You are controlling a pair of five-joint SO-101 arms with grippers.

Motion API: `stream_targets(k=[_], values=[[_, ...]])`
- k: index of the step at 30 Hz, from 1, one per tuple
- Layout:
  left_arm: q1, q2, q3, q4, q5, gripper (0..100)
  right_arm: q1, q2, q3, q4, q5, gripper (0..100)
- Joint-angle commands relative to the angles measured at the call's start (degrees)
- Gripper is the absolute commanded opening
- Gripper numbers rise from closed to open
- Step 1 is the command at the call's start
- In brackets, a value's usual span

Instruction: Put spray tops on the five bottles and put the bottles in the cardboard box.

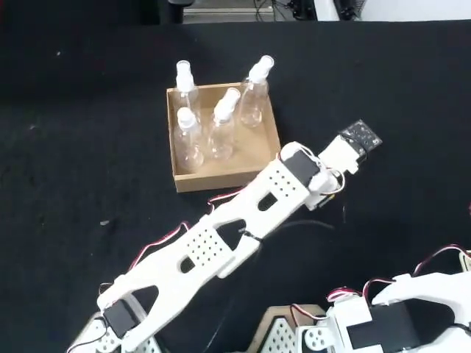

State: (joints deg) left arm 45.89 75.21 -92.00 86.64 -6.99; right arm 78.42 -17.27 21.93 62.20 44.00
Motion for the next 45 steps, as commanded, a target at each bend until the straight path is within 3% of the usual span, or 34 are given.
stream_targets(k=[1,10,17,23,27,33,39,45], values=[[1.19,-9.14,-3.30,2.64,0.00,7,0.97,0.04,-1.80,-1.23,0.18,1.1],[-0.04,-22.59,-3.21,14.15,-0.35,7,-3.69,-0.48,-2.33,1.49,-0.26,1.1],[-2.86,-35.16,-2.95,14.51,0.18,4,-11.08,-1.27,-6.81,3.52,-7.47,1.1],[-4.35,-52.04,6.73,14.51,0.18,3,-22.24,-13.93,-8.48,12.48,-12.75,1.1],[-7.08,-66.55,17.27,14.51,0.18,3,-32.09,-24.22,-5.58,12.92,-17.93,1.1],[-11.38,-88.35,29.85,12.75,-0.26,3,-53.10,-34.07,-0.66,12.48,-30.68,1.1],[-19.38,-100.92,38.37,2.29,0.18,3,-77.01,-41.45,2.77,6.42,-41.93,1.1],[-20.18,-106.46,47.60,-11.78,4.57,3,-90.46,-53.85,16.92,-7.74,-45.89,1.1]])
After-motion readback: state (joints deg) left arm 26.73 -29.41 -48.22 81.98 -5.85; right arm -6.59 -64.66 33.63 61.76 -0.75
